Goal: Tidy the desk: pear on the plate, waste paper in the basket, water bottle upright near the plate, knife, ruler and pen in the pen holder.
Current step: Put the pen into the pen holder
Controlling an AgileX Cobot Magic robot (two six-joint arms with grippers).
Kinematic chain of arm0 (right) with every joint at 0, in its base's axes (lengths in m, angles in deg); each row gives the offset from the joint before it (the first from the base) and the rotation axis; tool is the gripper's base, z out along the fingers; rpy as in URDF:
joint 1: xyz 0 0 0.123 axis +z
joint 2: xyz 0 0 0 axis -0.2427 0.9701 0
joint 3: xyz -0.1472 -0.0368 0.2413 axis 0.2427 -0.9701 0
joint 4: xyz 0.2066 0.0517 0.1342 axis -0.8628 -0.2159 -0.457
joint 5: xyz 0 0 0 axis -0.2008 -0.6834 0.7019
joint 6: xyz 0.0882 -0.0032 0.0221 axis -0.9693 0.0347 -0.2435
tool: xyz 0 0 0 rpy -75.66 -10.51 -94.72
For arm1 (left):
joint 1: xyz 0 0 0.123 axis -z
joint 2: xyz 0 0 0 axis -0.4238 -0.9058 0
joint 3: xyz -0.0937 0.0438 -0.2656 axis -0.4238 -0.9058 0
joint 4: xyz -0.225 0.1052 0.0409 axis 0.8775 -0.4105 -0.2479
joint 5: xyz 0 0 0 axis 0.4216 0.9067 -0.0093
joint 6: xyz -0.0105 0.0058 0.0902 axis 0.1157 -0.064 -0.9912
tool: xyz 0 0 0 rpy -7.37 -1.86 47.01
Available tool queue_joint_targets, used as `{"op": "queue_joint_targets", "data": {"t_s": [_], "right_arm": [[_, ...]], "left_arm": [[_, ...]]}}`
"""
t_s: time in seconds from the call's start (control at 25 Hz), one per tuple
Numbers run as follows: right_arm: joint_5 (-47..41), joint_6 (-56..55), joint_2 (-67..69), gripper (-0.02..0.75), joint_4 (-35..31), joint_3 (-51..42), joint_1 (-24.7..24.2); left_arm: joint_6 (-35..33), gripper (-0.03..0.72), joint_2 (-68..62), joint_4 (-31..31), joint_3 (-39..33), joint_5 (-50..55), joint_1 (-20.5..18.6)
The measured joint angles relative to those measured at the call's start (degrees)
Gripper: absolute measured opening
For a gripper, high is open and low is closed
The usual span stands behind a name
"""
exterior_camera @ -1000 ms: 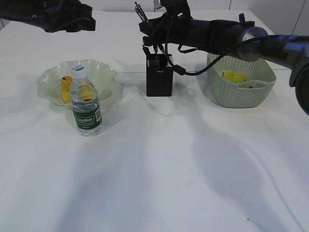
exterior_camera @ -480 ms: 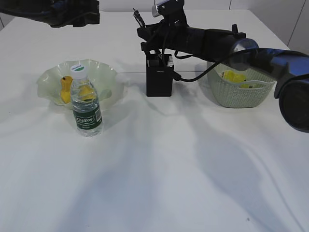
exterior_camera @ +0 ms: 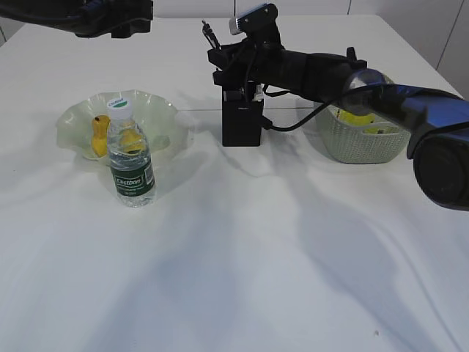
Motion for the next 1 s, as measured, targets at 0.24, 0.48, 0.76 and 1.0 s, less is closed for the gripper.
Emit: {"op": "queue_joint_targets", "data": {"t_s": [0.24, 0.48, 0.76, 1.0], "right_arm": [[1.4, 0.0, 1.4, 0.073, 0.0, 0.0, 0.0], [2.9, 0.0, 1.4, 0.073, 0.0, 0.1, 0.0], [3.0, 0.0, 1.4, 0.073, 0.0, 0.1, 0.0], [3.2, 0.0, 1.4, 0.092, 0.0, 0.1, 0.0]], "left_arm": [[3.8, 0.276, 0.0, -4.2, 0.0, -0.6, 0.0], [3.9, 0.276, 0.0, -7.5, 0.0, -0.7, 0.0], [4.2, 0.276, 0.0, -10.5, 0.0, -0.8, 0.8], [16.4, 0.276, 0.0, -22.1, 0.0, -0.8, 1.5]]}}
